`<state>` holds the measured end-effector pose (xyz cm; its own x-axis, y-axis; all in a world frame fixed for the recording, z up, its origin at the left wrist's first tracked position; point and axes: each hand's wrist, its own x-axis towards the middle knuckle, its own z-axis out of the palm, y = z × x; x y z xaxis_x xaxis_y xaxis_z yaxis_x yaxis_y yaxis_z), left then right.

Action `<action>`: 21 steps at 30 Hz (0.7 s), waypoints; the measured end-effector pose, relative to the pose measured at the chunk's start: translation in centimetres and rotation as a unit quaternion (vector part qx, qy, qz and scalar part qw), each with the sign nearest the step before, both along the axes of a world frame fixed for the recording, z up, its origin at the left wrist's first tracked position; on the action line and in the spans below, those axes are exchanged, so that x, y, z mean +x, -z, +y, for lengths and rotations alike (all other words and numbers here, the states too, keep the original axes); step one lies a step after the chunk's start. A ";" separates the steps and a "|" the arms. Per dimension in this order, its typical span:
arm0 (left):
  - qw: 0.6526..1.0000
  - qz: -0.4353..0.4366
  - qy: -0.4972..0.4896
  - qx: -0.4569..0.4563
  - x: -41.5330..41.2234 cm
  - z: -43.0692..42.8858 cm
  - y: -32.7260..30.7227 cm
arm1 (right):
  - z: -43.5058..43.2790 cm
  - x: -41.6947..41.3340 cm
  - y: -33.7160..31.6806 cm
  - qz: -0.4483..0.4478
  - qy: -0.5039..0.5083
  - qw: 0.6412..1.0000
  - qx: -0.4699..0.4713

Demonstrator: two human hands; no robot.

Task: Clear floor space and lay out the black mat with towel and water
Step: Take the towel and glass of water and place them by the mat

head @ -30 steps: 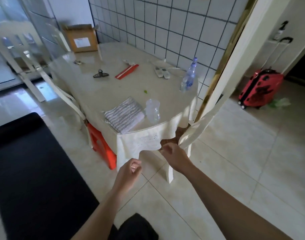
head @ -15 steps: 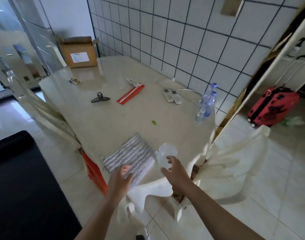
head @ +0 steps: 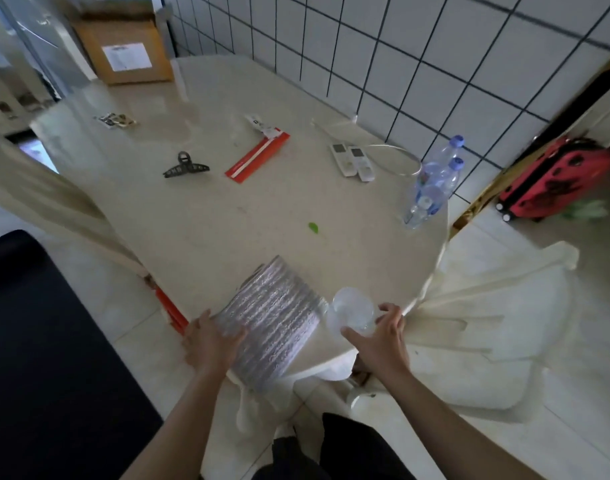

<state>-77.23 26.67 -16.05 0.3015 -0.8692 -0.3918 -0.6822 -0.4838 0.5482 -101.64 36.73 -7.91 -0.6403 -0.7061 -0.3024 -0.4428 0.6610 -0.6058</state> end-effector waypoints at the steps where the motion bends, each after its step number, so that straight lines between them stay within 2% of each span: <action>1: 0.999 0.032 -0.020 0.003 -0.1 0.0 0.7 | -0.1 -0.2 0.6 -0.020 0.003 0.999 0.026; 4: 0.995 0.056 -0.079 -0.001 0.0 -0.2 1.3 | -0.5 -1.0 1.9 -0.111 0.013 0.989 0.098; 7: 0.994 0.010 -0.106 0.034 -0.4 -0.1 1.0 | -0.6 -1.2 2.8 -0.256 0.028 0.963 0.082; 8: 0.993 -0.004 -0.108 0.057 -0.6 0.1 0.9 | -0.5 -1.2 2.9 -0.274 0.028 0.958 0.076; 11: 0.991 -0.004 -0.100 0.087 -1.0 0.3 0.7 | -0.8 -1.3 3.3 -0.246 0.034 0.965 0.087; 14: 0.995 0.043 -0.073 0.052 -1.6 0.3 0.0 | -1.1 -1.4 3.2 -0.270 0.055 0.957 0.090; 17: 0.984 0.121 -0.122 0.045 -2.3 0.8 -0.8 | -1.2 -1.2 3.3 -0.269 0.043 0.959 0.084; 19: 0.963 0.191 -0.187 0.049 -2.4 1.0 -0.8 | -1.2 -0.9 3.4 -0.263 0.042 0.961 0.075; 21: 0.939 0.271 -0.197 0.073 -2.6 1.0 -1.0 | -1.0 -0.8 3.3 -0.256 0.043 0.963 0.070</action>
<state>-79.82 27.63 -15.01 0.3112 -0.6572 -0.6864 -0.0747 -0.7370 0.6717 -102.39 35.68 -11.21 -0.4363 -0.5872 -0.6818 -0.0502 0.7724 -0.6331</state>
